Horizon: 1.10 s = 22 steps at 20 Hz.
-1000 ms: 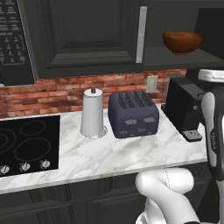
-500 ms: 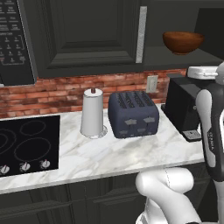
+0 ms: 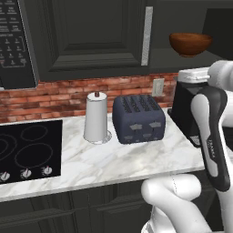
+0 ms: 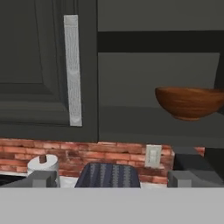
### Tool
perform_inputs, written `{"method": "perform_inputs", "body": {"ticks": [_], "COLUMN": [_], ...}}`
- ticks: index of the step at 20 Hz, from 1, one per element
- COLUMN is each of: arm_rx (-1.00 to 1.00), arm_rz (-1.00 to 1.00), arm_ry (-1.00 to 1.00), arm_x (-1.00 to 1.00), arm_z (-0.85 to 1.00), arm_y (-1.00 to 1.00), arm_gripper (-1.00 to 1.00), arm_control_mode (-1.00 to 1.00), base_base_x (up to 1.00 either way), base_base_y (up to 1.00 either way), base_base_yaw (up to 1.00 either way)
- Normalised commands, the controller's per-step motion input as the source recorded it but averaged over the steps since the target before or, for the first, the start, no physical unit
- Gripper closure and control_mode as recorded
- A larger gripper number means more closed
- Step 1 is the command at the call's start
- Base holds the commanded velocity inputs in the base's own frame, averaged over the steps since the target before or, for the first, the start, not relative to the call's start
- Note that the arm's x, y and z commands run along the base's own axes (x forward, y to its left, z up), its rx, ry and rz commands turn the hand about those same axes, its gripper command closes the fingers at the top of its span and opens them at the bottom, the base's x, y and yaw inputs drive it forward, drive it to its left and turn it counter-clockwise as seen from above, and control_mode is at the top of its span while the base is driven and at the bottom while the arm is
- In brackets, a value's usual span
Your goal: Move the bowls from the cabinet to the plates on the dining table.
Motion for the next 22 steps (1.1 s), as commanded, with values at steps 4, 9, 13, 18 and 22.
{"method": "perform_inputs", "body": {"ticks": [4,9,13,18,22], "arm_rx": [-0.03,-0.06,-0.07,-0.08,-0.08], "arm_rz": [0.05,0.0,0.0,0.0,0.0], "arm_ry": [0.0,0.0,0.0,0.0,0.0], "arm_x": [0.16,0.25,0.32,0.32,0.23], "arm_z": [0.04,0.13,0.33,0.36,0.33], "arm_y": [0.5,0.3,0.21,0.17,0.18], "arm_gripper": [-1.0,-1.0,-1.0,-1.0,-1.0], "arm_control_mode": [-1.0,-1.0,-1.0,-1.0,-1.0], "base_base_x": [0.0,0.0,0.0,0.0,0.0], "base_base_y": [0.0,0.0,0.0,0.0,0.0], "base_base_yaw": [0.0,0.0,0.0,0.0,0.0]}}
